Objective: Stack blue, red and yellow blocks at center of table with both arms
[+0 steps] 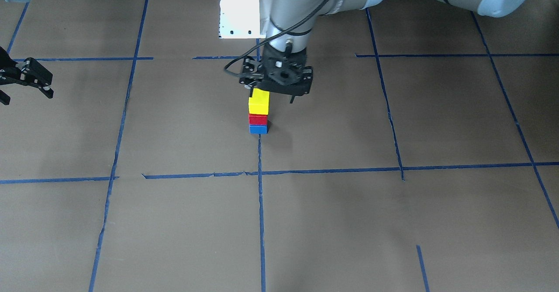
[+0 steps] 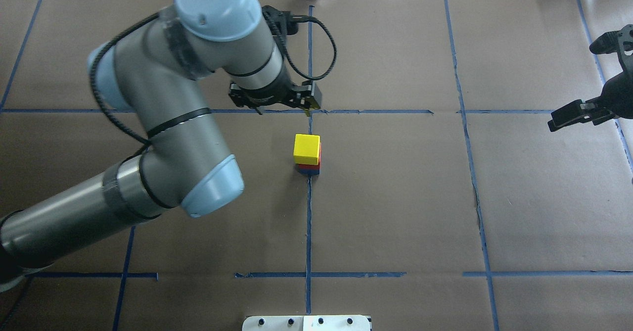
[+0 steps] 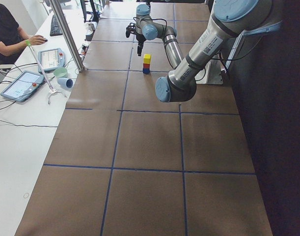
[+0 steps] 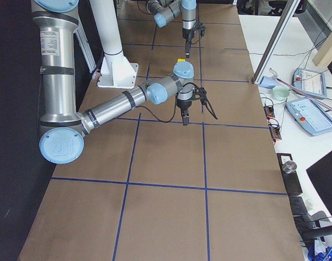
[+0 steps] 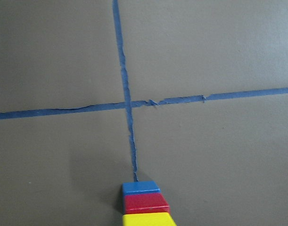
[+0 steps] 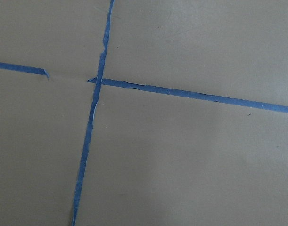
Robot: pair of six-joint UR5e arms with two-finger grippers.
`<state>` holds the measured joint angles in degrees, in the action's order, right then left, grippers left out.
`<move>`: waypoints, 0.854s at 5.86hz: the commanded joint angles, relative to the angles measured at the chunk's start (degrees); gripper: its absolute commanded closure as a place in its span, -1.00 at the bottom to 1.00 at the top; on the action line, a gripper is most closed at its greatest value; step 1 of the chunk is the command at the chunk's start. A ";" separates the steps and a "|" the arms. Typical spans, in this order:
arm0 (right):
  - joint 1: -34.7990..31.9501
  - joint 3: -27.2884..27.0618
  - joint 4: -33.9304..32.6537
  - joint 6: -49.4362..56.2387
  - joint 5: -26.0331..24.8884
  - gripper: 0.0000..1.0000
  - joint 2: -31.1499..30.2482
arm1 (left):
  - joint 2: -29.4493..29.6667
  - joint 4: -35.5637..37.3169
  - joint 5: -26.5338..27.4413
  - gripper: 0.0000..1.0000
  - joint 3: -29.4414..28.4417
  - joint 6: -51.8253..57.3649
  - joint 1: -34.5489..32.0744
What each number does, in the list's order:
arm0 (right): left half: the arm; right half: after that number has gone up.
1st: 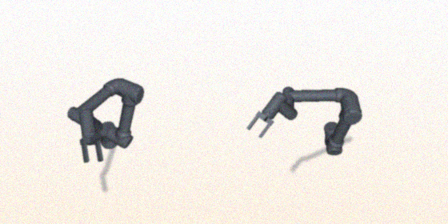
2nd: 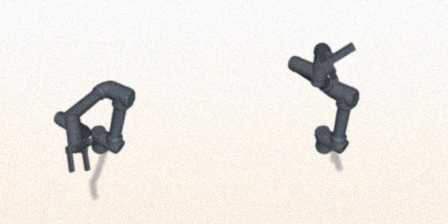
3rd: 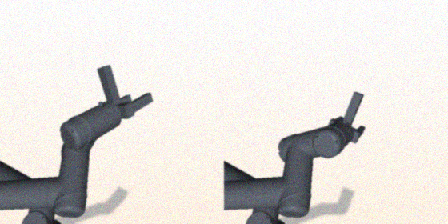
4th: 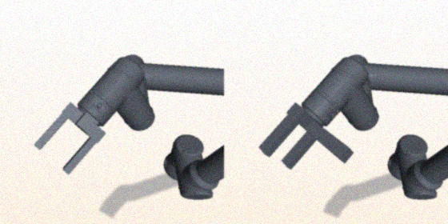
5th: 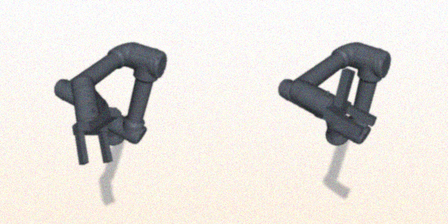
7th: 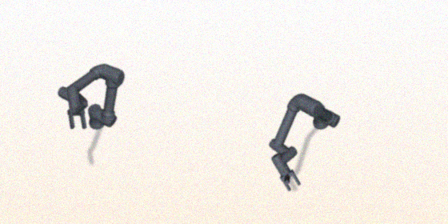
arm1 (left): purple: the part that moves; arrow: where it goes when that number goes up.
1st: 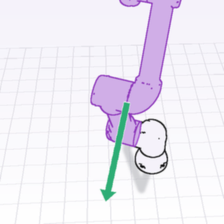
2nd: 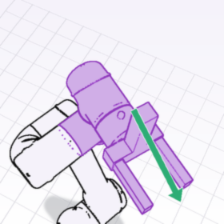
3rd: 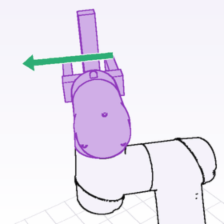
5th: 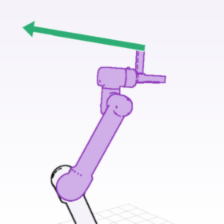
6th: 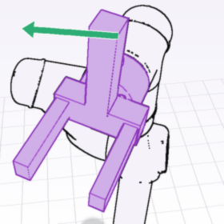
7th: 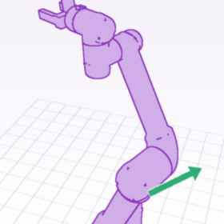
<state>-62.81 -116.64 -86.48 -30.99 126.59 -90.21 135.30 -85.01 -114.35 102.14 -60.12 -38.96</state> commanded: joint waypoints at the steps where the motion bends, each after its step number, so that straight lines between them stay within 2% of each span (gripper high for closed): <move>1: -5.35 3.06 0.00 6.15 5.38 -1.00 -0.06 | -16.55 0.11 -3.66 -1.00 13.64 12.22 -6.18; 2: -9.91 5.70 -0.18 12.99 6.99 -1.00 -0.15 | -24.91 -0.59 -7.34 -1.00 15.35 22.23 -11.26; 4: -20.72 12.80 -0.79 29.14 11.56 -1.00 -1.63 | -38.99 -0.60 -12.19 -1.00 14.24 47.69 -23.82; 5: -24.77 17.28 -0.88 37.41 11.66 -1.00 -1.90 | -42.19 -0.33 -13.69 -1.00 9.18 56.95 -32.15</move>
<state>-83.51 -103.48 -87.27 -1.55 137.68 -91.70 97.07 -85.53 -126.47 114.87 -12.69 -63.89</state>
